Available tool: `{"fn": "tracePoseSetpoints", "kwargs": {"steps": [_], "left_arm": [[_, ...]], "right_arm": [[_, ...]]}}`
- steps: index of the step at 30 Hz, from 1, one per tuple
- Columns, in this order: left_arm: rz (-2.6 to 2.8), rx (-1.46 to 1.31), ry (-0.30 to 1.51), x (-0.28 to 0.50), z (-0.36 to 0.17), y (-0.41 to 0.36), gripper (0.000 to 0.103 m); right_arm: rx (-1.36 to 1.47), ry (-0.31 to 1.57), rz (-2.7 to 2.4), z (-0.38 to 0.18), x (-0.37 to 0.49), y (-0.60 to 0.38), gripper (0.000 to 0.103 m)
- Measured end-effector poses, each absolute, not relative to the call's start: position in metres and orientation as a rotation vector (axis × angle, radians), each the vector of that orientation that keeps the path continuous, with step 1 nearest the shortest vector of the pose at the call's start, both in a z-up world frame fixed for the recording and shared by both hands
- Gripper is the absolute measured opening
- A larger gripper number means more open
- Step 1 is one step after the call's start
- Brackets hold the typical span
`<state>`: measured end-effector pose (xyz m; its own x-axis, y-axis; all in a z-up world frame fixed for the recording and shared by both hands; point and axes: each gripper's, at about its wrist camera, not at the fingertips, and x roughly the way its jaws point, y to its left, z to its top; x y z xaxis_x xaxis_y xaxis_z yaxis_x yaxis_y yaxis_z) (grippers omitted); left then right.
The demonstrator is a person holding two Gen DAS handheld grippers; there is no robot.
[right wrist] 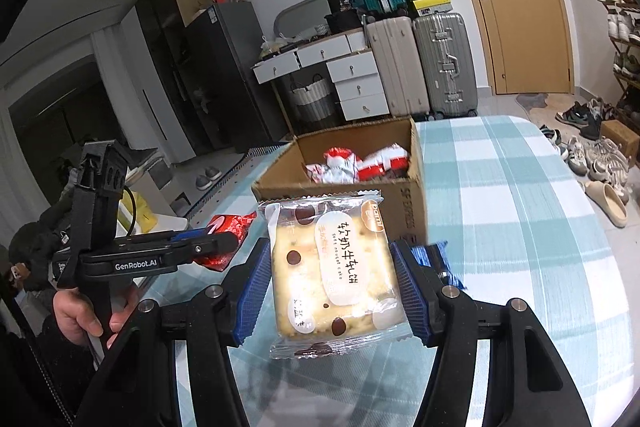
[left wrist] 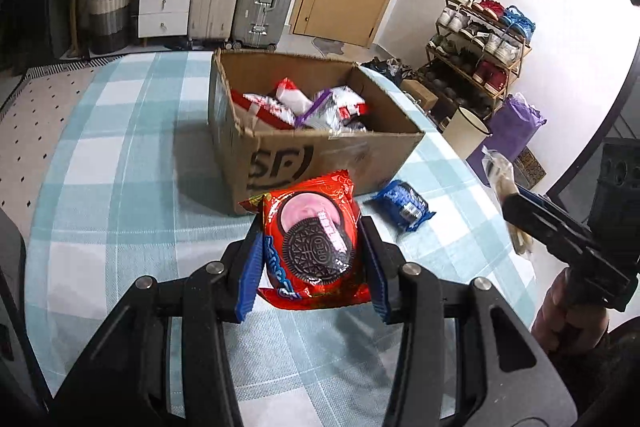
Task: Organize snacks
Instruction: 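Carry the cream bread pack and red Oreo pack over the box with both grippers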
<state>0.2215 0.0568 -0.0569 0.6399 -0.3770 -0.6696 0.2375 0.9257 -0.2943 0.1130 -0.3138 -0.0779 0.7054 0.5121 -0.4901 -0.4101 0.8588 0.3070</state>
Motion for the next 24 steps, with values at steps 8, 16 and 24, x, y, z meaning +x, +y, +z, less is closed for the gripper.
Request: {"fn": "tracePoseSetpoints", "kwargs": {"steps": [8,16,24], "left_arm": [[-0.378,-0.139,0.796,0.228,-0.028,0.047,0.042],[-0.401,-0.110,0.759,0.241,0.005,0.040,0.042],[-0.402,-0.076,0.750,0.266,0.026,0.030,0.042]], "right_arm": [[0.198,0.563,0.552,-0.055,0.134,-0.302,0.060],[0.197,0.531,0.574,-0.029,0.157,-0.292,0.060],[0.171,0.535,0.567,-0.012,0.184,-0.286,0.060]]}}
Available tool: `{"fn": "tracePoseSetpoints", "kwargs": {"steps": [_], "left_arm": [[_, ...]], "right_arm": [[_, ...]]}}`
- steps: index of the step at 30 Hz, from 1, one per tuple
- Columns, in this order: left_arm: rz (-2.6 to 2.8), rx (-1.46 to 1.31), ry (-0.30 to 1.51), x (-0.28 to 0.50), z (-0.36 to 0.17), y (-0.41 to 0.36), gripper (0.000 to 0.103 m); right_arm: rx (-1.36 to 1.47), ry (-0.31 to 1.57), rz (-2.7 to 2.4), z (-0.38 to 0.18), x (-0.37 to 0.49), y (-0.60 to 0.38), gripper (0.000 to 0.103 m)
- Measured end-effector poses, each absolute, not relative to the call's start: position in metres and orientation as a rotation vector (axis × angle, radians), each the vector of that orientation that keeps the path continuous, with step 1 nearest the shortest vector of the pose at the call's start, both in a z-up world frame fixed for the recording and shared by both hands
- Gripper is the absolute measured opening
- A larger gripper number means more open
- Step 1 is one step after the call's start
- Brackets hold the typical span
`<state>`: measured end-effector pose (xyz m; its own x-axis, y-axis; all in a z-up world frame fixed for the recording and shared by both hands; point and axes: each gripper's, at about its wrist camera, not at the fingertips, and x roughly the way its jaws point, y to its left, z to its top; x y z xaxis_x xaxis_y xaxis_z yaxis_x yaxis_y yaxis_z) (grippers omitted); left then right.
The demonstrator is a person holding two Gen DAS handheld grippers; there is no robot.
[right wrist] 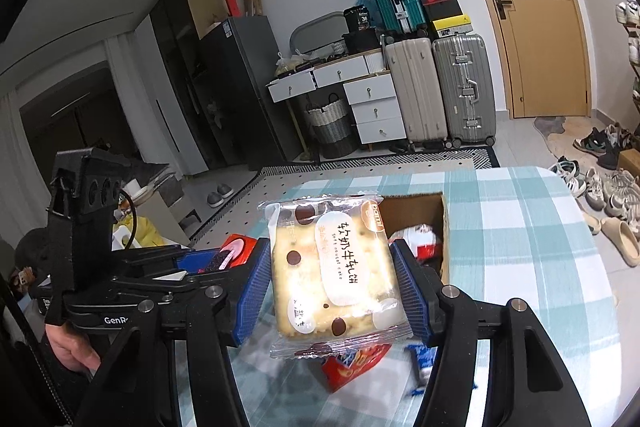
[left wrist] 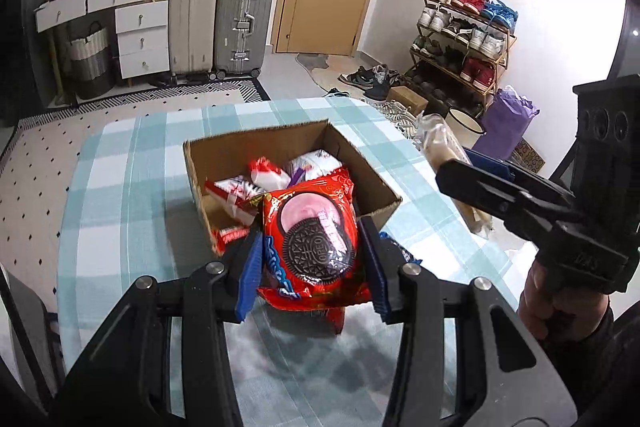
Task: Organize snacks
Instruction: 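Carry the cream bread pack and red Oreo pack over the box with both grippers, then open both grippers to drop the packs into the box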
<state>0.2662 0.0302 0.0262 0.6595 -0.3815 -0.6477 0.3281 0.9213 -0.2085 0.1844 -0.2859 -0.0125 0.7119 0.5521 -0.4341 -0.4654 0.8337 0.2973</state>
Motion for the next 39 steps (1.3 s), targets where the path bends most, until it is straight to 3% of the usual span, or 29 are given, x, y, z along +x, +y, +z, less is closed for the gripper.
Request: {"fn": "tracePoseSetpoints", "kwargs": {"steps": [18,35,37,38,39], "left_arm": [[-0.376,-0.046,0.772,0.359,0.037,0.013,0.042],[-0.390,-0.048,0.822,0.415,0.002,0.013,0.042],[-0.379,-0.043,0.816,0.417,0.001,0.013,0.052],[-0.359,-0.035,0.808,0.418,0.000,0.014,0.062],[-0.345,-0.031,0.800,0.418,0.000,0.015,0.068]], "right_arm": [[0.131,0.561,0.545,-0.003,0.260,-0.282,0.060],[0.129,0.620,0.549,-0.030,0.316,-0.272,0.061],[0.125,0.623,0.549,-0.033,0.320,-0.270,0.061],[0.122,0.620,0.547,-0.034,0.322,-0.270,0.062],[0.117,0.617,0.542,-0.035,0.323,-0.270,0.066]]}}
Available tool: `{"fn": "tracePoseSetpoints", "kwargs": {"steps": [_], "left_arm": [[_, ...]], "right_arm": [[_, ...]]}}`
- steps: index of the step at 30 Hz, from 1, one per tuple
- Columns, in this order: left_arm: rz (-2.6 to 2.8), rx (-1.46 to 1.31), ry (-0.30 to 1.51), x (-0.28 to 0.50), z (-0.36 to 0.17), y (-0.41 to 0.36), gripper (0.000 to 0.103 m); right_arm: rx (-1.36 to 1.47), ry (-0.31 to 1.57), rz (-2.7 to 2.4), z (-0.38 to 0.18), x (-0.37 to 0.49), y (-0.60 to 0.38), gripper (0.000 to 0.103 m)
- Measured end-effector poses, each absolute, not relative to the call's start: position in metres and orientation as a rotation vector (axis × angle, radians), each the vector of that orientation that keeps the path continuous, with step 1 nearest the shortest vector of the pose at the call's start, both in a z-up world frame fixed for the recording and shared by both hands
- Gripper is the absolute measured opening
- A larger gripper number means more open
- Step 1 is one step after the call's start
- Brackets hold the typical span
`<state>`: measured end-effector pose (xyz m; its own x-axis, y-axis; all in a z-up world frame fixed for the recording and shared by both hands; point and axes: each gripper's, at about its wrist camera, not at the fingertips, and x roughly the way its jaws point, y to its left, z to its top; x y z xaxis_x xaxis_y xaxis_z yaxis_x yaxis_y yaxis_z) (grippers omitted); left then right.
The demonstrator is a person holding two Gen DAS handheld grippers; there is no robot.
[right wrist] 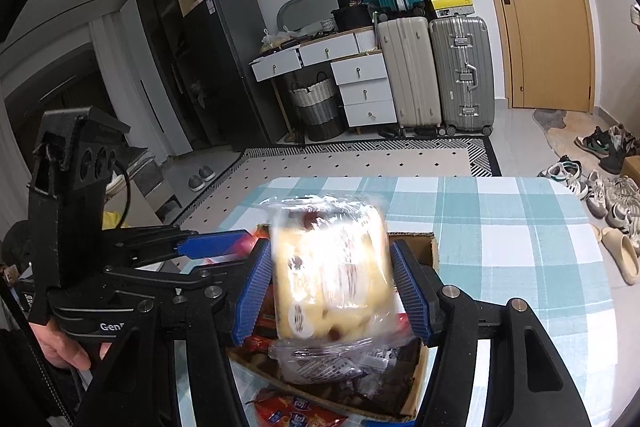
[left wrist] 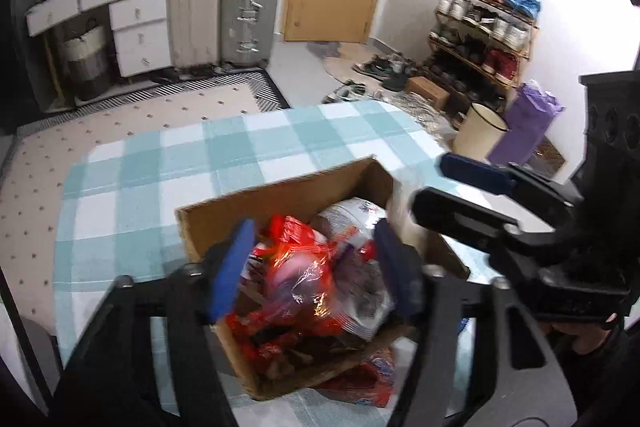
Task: Organize snacks
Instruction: 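Open both grippers to drop the packs into the box, then withdraw both grippers from the box toward the remaining snacks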
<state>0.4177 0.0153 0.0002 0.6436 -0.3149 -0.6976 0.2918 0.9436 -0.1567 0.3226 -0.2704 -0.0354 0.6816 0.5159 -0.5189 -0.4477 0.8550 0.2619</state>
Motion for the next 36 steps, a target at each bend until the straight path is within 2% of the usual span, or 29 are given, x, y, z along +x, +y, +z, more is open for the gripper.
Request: {"fn": "tracePoseSetpoints", "kwargs": {"steps": [2,26,29,34,36], "left_arm": [[-0.351,-0.045,0.795,0.417,0.001,0.019,0.069],[-0.268,-0.047,0.738,0.340,0.019,0.030,0.083],[-0.259,-0.047,0.728,0.326,0.022,0.028,0.084],[-0.247,-0.037,0.706,0.303,0.027,0.023,0.089],[-0.241,-0.036,0.698,0.297,0.029,0.021,0.094]], "right_arm": [[0.119,0.606,0.536,-0.036,0.323,-0.272,0.071],[0.114,0.500,0.486,-0.002,0.245,-0.307,0.072],[0.106,0.477,0.482,0.003,0.229,-0.307,0.078],[0.113,0.456,0.481,0.008,0.207,-0.314,0.082],[0.115,0.449,0.476,0.009,0.198,-0.317,0.084]]}}
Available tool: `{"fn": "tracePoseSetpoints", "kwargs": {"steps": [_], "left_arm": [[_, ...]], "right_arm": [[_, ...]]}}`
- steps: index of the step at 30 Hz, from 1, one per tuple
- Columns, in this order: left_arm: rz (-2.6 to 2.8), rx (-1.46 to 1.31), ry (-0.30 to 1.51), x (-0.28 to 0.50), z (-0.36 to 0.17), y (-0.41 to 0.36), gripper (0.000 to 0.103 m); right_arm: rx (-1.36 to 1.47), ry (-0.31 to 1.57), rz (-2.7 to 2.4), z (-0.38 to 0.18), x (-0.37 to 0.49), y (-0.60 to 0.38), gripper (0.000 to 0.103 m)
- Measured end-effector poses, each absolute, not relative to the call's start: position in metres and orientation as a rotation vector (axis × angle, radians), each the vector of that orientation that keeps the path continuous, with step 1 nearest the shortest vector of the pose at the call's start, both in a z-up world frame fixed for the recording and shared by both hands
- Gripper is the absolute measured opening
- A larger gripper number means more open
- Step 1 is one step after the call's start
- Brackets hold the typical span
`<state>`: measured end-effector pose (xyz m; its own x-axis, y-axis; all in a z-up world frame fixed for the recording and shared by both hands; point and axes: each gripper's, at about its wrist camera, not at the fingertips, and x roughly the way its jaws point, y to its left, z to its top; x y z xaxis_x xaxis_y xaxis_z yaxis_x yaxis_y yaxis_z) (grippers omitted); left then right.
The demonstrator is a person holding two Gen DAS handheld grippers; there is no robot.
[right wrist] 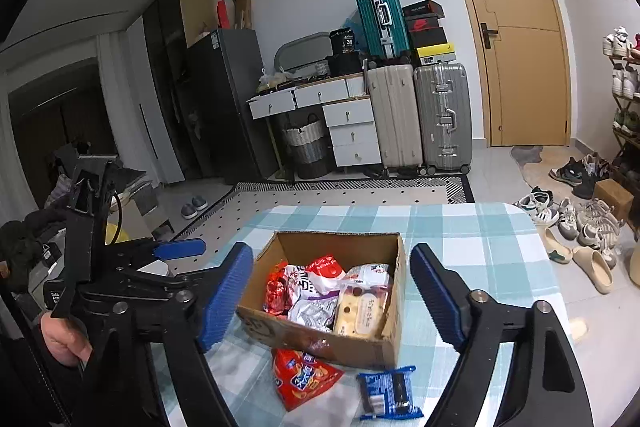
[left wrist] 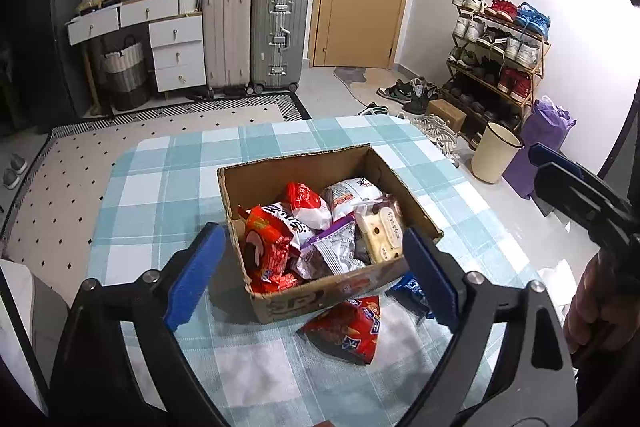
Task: Organize snacks
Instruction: 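Withdraw both grippers from the box toward the remaining snacks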
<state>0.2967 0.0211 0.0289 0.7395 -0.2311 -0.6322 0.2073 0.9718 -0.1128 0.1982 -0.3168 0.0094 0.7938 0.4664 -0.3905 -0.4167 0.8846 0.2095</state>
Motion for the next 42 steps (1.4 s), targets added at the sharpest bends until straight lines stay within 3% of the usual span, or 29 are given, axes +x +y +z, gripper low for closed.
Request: {"fn": "tracePoseSetpoints", "kwargs": {"steps": [3,19,42], "left_arm": [[-0.238,-0.054,0.689,0.288,0.030,0.020,0.100],[-0.198,-0.080,0.705,0.253,-0.003,0.011,0.102],[-0.175,-0.123,0.792,0.256,-0.081,0.011,0.102]], "right_arm": [[0.115,0.442,0.470,0.008,0.189,-0.321,0.085],[0.174,0.444,0.427,-0.015,0.138,-0.351,0.097],[0.170,0.620,0.375,-0.093,0.144,-0.353,0.097]]}}
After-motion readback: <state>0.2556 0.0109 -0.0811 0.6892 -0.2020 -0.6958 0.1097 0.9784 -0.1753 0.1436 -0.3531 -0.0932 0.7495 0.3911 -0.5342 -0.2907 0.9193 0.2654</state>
